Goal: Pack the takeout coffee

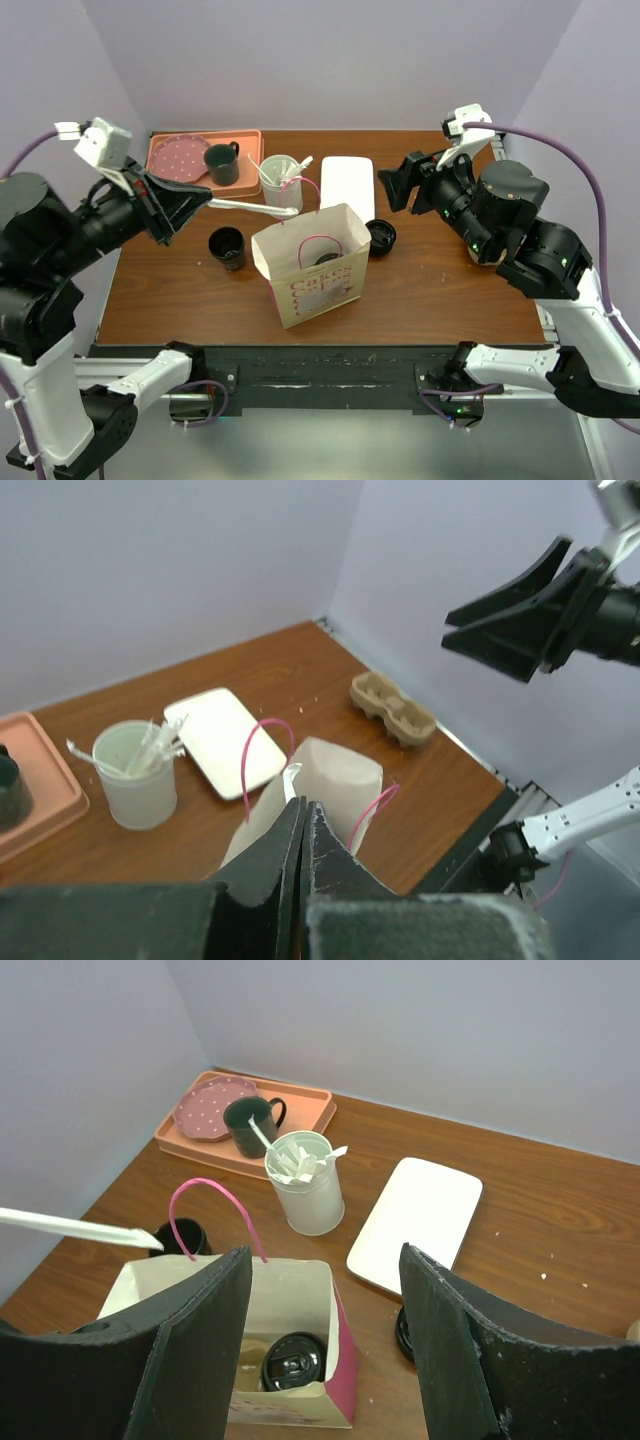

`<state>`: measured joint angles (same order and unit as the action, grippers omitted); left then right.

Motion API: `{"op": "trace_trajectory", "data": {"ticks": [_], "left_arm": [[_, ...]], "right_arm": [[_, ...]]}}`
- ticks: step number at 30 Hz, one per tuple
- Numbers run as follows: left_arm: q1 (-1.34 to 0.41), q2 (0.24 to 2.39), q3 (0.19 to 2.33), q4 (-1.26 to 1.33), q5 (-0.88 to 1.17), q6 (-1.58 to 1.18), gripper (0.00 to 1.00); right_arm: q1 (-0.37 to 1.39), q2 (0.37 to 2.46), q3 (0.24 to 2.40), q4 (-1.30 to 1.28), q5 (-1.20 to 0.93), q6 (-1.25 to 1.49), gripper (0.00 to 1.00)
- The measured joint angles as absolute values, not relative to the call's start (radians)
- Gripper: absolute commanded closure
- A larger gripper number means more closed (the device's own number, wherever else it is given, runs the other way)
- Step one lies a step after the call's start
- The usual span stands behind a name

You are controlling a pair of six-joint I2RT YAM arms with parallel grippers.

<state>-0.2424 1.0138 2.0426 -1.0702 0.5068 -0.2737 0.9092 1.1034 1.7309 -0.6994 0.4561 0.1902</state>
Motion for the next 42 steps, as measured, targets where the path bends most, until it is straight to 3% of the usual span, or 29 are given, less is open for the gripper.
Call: {"op": "trace_trajectory", "data": {"ticks": [19, 22, 25, 26, 33, 35, 36, 37, 38, 39, 42], "left_arm": [[-0.242, 1.056, 1.763, -1.131, 0.517, -0.225, 1.0], [-0.242, 1.096, 1.763, -1.138, 0.512, -0.219, 0.93], [-0.242, 1.129, 1.742, -1.139, 0.513, -0.218, 0.78], [-0.242, 1.134, 1.732, -1.14, 0.513, -0.217, 0.69], [-0.242, 1.154, 1.708, -1.133, 0.52, -0.228, 0.54], [-0.242, 1.154, 1.708, -1.116, 0.521, -0.236, 0.49], [-0.242, 1.152, 1.705, -1.104, 0.521, -0.245, 0.46], [-0.242, 1.147, 1.696, -1.083, 0.521, -0.254, 0.4], [-0.242, 1.139, 1.685, -1.061, 0.52, -0.269, 0.25], [-0.242, 1.13, 1.67, -1.031, 0.519, -0.282, 0.0], [-0.242, 1.071, 1.584, -0.893, 0.521, -0.342, 0.0]], "right_arm": [[0.909, 1.079, 1.667, -0.719, 0.457, 0.236, 0.34], [0.909, 1.075, 1.65, -0.719, 0.458, 0.236, 0.31], [0.909, 1.069, 1.635, -0.718, 0.454, 0.233, 0.28], [0.909, 1.065, 1.627, -0.717, 0.453, 0.227, 0.28], [0.909, 1.059, 1.621, -0.723, 0.416, 0.219, 0.19], [0.908, 1.062, 1.628, -0.733, 0.39, 0.221, 0.12], [0.908, 1.067, 1.639, -0.743, 0.372, 0.225, 0.02], [0.908, 1.073, 1.65, -0.749, 0.36, 0.231, 0.02], [0.908, 1.079, 1.665, -0.752, 0.336, 0.238, 0.02], [0.908, 1.082, 1.676, -0.751, 0.313, 0.245, 0.02], [0.908, 1.087, 1.704, -0.751, 0.267, 0.273, 0.02]]}}
